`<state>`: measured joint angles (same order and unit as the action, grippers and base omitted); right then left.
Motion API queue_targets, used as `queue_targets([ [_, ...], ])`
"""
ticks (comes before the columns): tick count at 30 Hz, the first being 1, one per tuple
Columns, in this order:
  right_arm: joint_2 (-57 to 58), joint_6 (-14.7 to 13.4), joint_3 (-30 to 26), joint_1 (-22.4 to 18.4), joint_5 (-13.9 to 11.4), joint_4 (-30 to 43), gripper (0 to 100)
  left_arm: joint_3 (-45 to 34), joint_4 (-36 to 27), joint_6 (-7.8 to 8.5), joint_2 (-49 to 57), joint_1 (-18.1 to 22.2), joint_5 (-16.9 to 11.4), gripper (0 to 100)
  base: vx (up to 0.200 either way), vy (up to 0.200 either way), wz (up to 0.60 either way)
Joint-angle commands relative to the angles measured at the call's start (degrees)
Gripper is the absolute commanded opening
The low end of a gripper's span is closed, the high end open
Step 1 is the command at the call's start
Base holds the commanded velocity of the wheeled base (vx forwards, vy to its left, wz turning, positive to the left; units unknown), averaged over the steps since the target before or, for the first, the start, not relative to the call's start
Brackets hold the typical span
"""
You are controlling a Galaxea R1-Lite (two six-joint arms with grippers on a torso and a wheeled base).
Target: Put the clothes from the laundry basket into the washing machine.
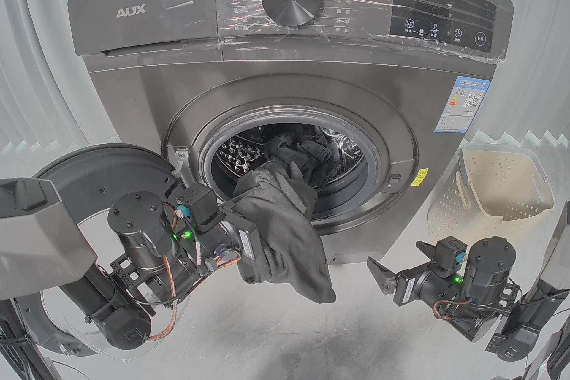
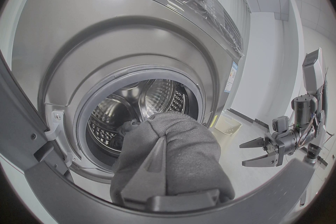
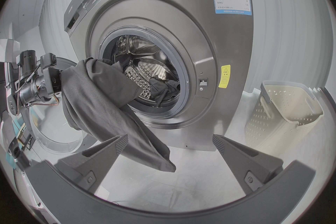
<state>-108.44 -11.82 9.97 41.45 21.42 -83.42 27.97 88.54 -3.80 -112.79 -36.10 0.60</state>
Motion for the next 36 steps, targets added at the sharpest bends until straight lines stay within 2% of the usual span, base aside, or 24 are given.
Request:
queue_targets([
  [1,-6.4,-0.3,-1.3,0.3,0.0,-4.2,100,0.1,0.0,-0.06,-1.6,0.8,0.0,0,0.000,0.000,0.00],
  [3,-8.1,-0.4,-1.6,0.3,0.0,-5.0,100,0.2,0.0,0.11,-2.5,0.7,0.2,0,0.000,0.000,0.00],
  [9,-7.6,-0.5,-1.7,1.4,0.0,-5.0,100,-0.2,0.0,0.20,-3.1,0.3,0.2,0,0.200,0.000,0.00],
  [22,-7.5,-0.5,-2.0,3.5,0.1,-5.0,100,-0.4,0.0,0.20,-4.2,-0.6,-0.1,0,0.015,0.000,0.00],
  [27,-6.5,-0.5,-2.0,4.1,0.1,-5.1,100,-1.7,0.1,0.20,-5.7,-3.1,0.1,0,0.080,0.000,0.00],
  [29,-5.5,-0.4,-2.0,4.5,0.1,-5.0,100,-1.0,0.1,0.11,-6.4,-4.0,0.0,0,0.000,0.000,0.00],
  [36,-3.5,-0.4,-3.2,6.5,0.4,-5.0,100,5.9,-0.6,0.02,-11.9,-3.3,0.9,0,0.000,0.000,0.00],
])
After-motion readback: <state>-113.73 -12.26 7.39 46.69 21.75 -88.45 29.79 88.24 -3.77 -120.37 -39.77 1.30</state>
